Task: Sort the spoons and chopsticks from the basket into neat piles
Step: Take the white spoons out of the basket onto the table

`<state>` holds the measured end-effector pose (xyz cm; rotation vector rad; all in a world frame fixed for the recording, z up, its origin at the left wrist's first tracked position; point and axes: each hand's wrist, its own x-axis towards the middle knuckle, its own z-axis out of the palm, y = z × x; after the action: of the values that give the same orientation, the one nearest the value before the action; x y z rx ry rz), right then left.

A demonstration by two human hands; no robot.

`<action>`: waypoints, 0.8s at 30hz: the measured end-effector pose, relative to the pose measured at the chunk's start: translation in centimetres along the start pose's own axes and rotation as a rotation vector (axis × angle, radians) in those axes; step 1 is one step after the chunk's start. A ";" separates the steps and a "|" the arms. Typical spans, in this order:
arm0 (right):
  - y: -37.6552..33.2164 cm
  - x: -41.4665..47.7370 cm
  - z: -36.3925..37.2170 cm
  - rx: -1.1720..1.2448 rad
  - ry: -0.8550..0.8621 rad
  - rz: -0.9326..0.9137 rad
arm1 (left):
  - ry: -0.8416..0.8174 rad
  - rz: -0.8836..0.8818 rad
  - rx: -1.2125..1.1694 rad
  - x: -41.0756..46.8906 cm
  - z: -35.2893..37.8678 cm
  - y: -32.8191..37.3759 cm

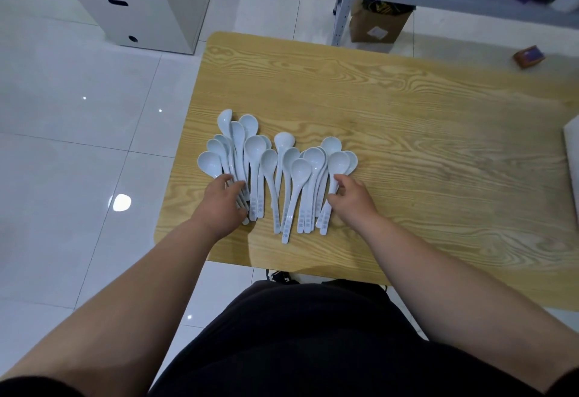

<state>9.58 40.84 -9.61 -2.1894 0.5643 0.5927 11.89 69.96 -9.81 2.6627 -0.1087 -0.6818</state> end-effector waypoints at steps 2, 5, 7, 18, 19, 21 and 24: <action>0.3 -1.0 -0.8 -0.032 -0.031 -0.025 | 0.030 0.032 0.006 -0.5 -0.3 0.8; 1.3 -3.1 -2.4 -0.128 -0.047 -0.096 | 0.050 0.184 -0.017 -2.0 -0.5 3.4; 2.5 -5.3 -3.8 -0.145 -0.060 -0.119 | 0.027 0.268 -0.088 -3.3 -0.4 6.0; 15.8 -22.4 -12.2 0.289 0.250 0.062 | -0.264 0.598 -0.312 -8.7 3.4 21.7; 17.2 -23.7 -12.7 0.315 0.276 0.074 | -0.270 0.617 -0.306 -8.9 4.0 23.5; 20.5 -25.9 -13.7 0.366 0.327 0.086 | -0.259 0.645 -0.287 -9.6 5.3 27.3; 25.3 -28.4 -15.5 0.413 0.360 0.101 | -0.251 0.678 -0.240 -11.1 7.7 32.7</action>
<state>-23.67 19.47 1.36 -1.8839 0.9037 0.1099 -0.84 39.00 1.58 2.0968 -0.8882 -0.7259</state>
